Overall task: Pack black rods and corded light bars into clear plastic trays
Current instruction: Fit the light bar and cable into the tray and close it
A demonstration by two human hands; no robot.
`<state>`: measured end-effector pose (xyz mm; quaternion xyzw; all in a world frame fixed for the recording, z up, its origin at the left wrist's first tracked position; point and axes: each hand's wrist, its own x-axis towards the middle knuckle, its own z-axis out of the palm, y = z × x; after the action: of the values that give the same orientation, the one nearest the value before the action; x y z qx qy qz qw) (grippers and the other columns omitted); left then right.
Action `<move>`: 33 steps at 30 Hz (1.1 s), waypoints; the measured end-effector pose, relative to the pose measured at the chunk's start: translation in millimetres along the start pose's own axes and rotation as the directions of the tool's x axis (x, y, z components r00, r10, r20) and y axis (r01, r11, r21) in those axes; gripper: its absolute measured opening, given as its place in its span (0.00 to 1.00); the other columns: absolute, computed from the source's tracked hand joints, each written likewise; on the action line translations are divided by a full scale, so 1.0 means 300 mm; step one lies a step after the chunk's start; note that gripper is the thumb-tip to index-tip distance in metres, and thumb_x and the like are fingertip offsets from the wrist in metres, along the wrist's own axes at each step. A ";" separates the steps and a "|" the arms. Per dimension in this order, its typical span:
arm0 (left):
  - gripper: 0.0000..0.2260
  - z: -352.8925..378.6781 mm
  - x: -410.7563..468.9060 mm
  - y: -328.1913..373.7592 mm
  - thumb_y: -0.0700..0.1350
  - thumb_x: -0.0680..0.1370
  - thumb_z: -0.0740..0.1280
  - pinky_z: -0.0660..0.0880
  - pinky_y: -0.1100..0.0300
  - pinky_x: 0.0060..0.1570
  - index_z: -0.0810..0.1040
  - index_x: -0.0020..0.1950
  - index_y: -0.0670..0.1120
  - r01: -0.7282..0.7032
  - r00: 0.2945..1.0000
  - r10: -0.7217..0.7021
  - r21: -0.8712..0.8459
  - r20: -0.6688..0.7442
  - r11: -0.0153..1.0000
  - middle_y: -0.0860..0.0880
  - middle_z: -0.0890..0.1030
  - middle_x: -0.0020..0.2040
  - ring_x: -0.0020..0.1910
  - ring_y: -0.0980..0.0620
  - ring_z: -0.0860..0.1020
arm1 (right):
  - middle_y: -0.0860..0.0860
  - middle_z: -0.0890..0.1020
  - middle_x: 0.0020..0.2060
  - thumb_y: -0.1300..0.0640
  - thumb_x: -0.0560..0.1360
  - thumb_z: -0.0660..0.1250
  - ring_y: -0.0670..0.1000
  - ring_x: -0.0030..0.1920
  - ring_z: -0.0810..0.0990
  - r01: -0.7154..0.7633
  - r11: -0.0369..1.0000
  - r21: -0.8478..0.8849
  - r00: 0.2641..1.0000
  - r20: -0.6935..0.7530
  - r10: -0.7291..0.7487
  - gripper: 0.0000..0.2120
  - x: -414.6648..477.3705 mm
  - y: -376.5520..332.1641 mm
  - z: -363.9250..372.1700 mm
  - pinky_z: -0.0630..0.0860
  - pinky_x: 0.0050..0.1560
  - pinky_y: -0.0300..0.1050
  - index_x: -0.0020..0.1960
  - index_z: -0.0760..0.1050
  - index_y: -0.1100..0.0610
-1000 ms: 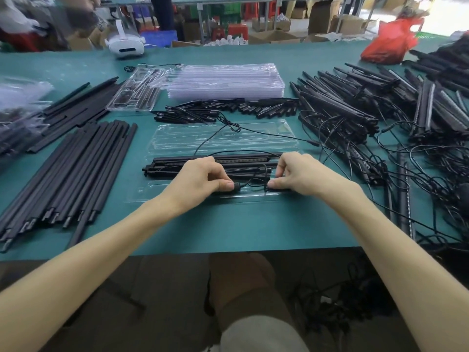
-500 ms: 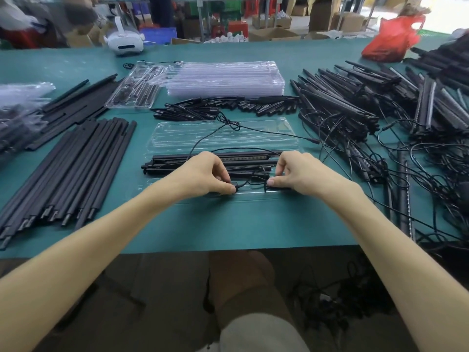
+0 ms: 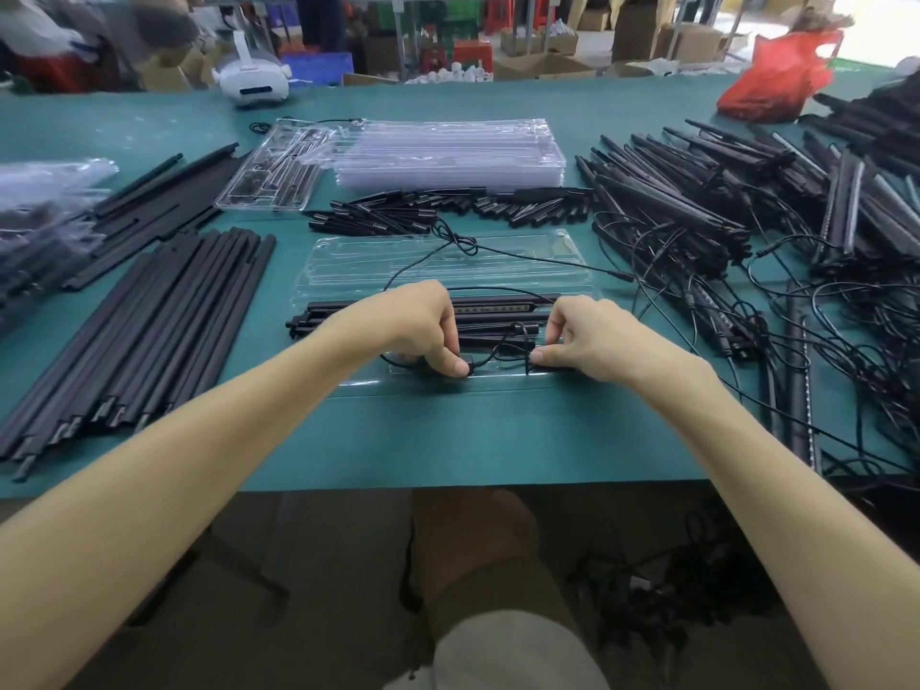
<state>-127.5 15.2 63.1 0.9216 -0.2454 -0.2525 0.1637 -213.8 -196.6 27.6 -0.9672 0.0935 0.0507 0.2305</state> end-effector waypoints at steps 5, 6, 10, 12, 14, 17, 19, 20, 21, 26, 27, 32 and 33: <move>0.12 -0.011 0.025 0.075 0.50 0.69 0.80 0.72 0.59 0.35 0.82 0.45 0.45 0.042 0.995 -0.062 0.228 0.079 0.973 0.47 0.81 0.35 0.36 0.48 0.77 | 0.50 0.79 0.42 0.44 0.73 0.75 0.56 0.48 0.78 -0.003 1.000 0.004 1.000 -0.004 0.003 0.15 -0.004 -0.003 -0.002 0.71 0.46 0.48 0.41 0.71 0.50; 0.12 -0.015 0.028 0.079 0.49 0.69 0.80 0.72 0.59 0.36 0.81 0.44 0.45 0.046 0.994 -0.069 0.239 0.089 0.970 0.48 0.80 0.33 0.36 0.48 0.77 | 0.50 0.79 0.42 0.44 0.73 0.75 0.56 0.48 0.78 -0.002 1.000 0.008 1.000 -0.007 0.002 0.15 -0.005 -0.003 -0.001 0.71 0.46 0.48 0.41 0.71 0.50; 0.12 -0.023 0.034 0.066 0.48 0.68 0.81 0.72 0.60 0.35 0.79 0.41 0.47 0.042 0.993 -0.064 0.208 0.101 0.977 0.47 0.81 0.34 0.36 0.48 0.78 | 0.50 0.80 0.41 0.44 0.73 0.75 0.55 0.47 0.79 0.000 1.000 0.015 1.000 -0.011 0.001 0.14 -0.004 0.001 0.001 0.71 0.45 0.47 0.41 0.72 0.50; 0.12 -0.019 0.033 0.058 0.47 0.68 0.81 0.71 0.60 0.35 0.79 0.40 0.47 0.032 0.995 -0.050 0.195 0.089 0.980 0.45 0.82 0.36 0.35 0.48 0.78 | 0.49 0.79 0.40 0.44 0.73 0.75 0.55 0.47 0.79 0.000 1.000 0.012 1.000 -0.015 0.000 0.14 -0.003 0.001 0.003 0.71 0.45 0.47 0.41 0.72 0.50; 0.12 -0.015 0.034 0.058 0.46 0.67 0.82 0.72 0.60 0.35 0.79 0.39 0.47 0.025 0.996 -0.041 0.192 0.080 0.981 0.44 0.83 0.37 0.33 0.49 0.78 | 0.48 0.79 0.40 0.44 0.73 0.75 0.55 0.46 0.79 0.002 1.000 0.007 1.000 -0.019 -0.002 0.14 -0.001 0.002 0.005 0.70 0.44 0.47 0.41 0.72 0.50; 0.12 -0.011 0.032 0.069 0.46 0.67 0.82 0.75 0.58 0.41 0.80 0.41 0.46 0.024 0.997 -0.038 0.208 0.068 0.978 0.45 0.83 0.35 0.33 0.50 0.78 | 0.48 0.79 0.40 0.44 0.73 0.75 0.54 0.46 0.79 0.005 1.000 -0.011 1.000 -0.016 -0.005 0.14 0.003 0.000 0.004 0.70 0.43 0.47 0.41 0.72 0.50; 0.12 -0.008 0.029 0.074 0.46 0.67 0.82 0.75 0.58 0.43 0.80 0.41 0.45 0.015 0.998 -0.026 0.229 0.049 0.973 0.47 0.82 0.31 0.32 0.51 0.79 | 0.48 0.79 0.40 0.45 0.73 0.75 0.54 0.46 0.79 0.002 1.000 -0.015 1.000 -0.013 -0.003 0.14 0.003 -0.003 0.002 0.70 0.42 0.47 0.41 0.72 0.50; 0.12 -0.006 0.028 0.074 0.46 0.67 0.82 0.75 0.58 0.43 0.81 0.42 0.45 0.007 0.999 -0.016 0.242 0.035 0.970 0.48 0.82 0.29 0.32 0.52 0.79 | 0.48 0.79 0.40 0.45 0.73 0.75 0.54 0.46 0.79 0.001 1.000 -0.016 1.000 -0.014 -0.001 0.14 0.001 -0.004 0.003 0.70 0.42 0.47 0.41 0.72 0.50; 0.12 -0.004 0.026 0.073 0.47 0.67 0.82 0.75 0.58 0.43 0.81 0.41 0.46 -0.001 1.000 -0.005 0.252 0.021 0.968 0.50 0.81 0.28 0.31 0.53 0.79 | 0.48 0.79 0.40 0.45 0.73 0.74 0.54 0.46 0.79 0.000 1.000 -0.016 1.000 -0.018 0.000 0.14 -0.001 -0.005 0.004 0.71 0.43 0.47 0.42 0.72 0.50; 0.12 0.004 0.018 0.041 0.47 0.66 0.82 0.77 0.59 0.42 0.79 0.39 0.47 -0.034 0.999 0.040 0.211 -0.022 0.977 0.50 0.81 0.26 0.26 0.55 0.77 | 0.51 0.80 0.42 0.45 0.73 0.75 0.55 0.46 0.79 0.010 0.999 0.046 0.996 -0.087 -0.006 0.14 -0.026 0.001 0.019 0.76 0.47 0.50 0.44 0.72 0.50; 0.12 0.007 0.017 0.034 0.46 0.66 0.82 0.76 0.59 0.40 0.79 0.38 0.47 -0.045 0.998 0.051 0.191 -0.026 0.981 0.50 0.81 0.26 0.25 0.55 0.77 | 0.51 0.80 0.42 0.45 0.73 0.74 0.55 0.45 0.78 0.028 0.997 0.067 0.993 -0.116 -0.020 0.14 -0.035 0.006 0.024 0.75 0.46 0.50 0.45 0.72 0.50; 0.11 0.017 0.007 0.018 0.46 0.67 0.82 0.72 0.62 0.35 0.80 0.37 0.47 -0.067 0.996 0.076 0.154 -0.054 0.986 0.49 0.81 0.27 0.23 0.58 0.76 | 0.46 0.77 0.29 0.46 0.74 0.75 0.42 0.31 0.74 0.142 0.966 0.218 0.961 -0.263 -0.082 0.13 -0.074 0.017 0.037 0.68 0.35 0.43 0.44 0.73 0.51; 0.11 0.018 0.005 0.017 0.46 0.67 0.82 0.72 0.62 0.35 0.80 0.38 0.47 -0.070 0.995 0.080 0.153 -0.061 0.986 0.48 0.82 0.28 0.24 0.58 0.77 | 0.46 0.77 0.28 0.47 0.74 0.75 0.42 0.29 0.73 0.158 0.958 0.240 0.956 -0.282 -0.087 0.12 -0.077 0.015 0.034 0.68 0.34 0.41 0.43 0.74 0.51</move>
<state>-131.2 9.3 60.3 0.9293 -0.2928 -0.1960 0.1109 -237.8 -192.1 19.8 -0.9305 0.0690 -0.1079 0.3433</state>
